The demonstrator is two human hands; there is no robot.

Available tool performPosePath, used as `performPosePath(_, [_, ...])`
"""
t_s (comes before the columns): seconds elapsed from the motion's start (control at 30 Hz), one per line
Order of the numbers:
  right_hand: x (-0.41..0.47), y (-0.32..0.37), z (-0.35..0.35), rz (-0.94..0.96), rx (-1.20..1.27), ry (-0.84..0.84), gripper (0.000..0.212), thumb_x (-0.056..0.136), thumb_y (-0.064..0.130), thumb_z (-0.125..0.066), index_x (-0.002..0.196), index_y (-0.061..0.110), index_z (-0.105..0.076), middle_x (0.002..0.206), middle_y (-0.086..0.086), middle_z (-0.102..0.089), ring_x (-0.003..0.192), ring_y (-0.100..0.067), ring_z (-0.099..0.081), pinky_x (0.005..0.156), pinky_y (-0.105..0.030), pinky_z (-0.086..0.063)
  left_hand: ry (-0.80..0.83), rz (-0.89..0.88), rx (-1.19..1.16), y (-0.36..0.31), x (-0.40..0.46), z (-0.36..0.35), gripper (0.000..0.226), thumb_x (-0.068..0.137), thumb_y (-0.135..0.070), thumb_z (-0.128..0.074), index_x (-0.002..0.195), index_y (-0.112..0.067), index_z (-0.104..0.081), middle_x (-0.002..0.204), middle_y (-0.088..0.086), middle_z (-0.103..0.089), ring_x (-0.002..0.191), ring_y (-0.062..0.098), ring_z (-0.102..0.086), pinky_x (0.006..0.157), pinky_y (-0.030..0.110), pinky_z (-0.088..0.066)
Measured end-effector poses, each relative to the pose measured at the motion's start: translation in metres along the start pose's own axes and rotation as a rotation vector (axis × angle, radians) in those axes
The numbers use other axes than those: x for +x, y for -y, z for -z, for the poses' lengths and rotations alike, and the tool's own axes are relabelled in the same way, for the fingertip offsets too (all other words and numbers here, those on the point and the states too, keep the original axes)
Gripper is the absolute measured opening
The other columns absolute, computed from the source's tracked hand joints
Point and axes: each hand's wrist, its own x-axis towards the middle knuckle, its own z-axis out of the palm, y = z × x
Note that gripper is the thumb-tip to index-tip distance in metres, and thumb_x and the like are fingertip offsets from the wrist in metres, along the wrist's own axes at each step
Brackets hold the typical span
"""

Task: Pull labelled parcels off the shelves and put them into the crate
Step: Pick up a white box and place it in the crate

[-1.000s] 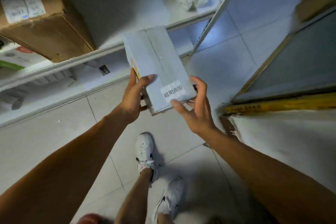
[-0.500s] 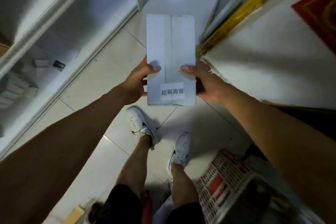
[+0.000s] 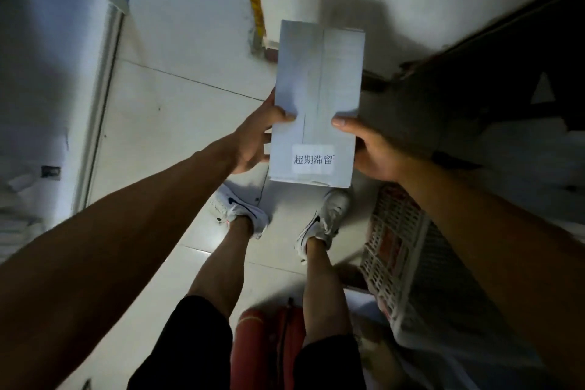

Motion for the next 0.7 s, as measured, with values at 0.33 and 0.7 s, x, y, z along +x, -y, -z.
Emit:
performPosePath(0.33, [-0.08, -0.058, 0.103, 0.122, 0.315, -0.184, 0.116, 0.044, 0.059, -0.094, 0.146, 0.028, -0.047, 0.138, -0.011, -0.061, 0.127, -0.036, -0.057, 0.107, -0.057, -0.046, 0.247, 0.127, 0.309, -0.027, 0.051, -0.127, 0.095, 0.07, -0.051, -0.078, 0.152, -0.036, -0.033, 0.141, 0.021, -0.053, 0.129, 0.047, -0.05, 0.104, 0.069, -0.041])
performPosePath(0.7, [-0.155, -0.146, 0.193, 0.295, 0.666, -0.386, 0.117, 0.051, 0.057, -0.092, 0.15, 0.023, -0.041, 0.14, -0.013, -0.059, 0.129, -0.036, -0.056, 0.11, -0.059, -0.042, 0.478, 0.222, 0.661, -0.017, 0.102, -0.303, 0.117, 0.052, -0.061, -0.084, 0.152, -0.043, -0.026, 0.138, 0.017, -0.054, 0.122, 0.043, -0.057, 0.096, 0.062, -0.051])
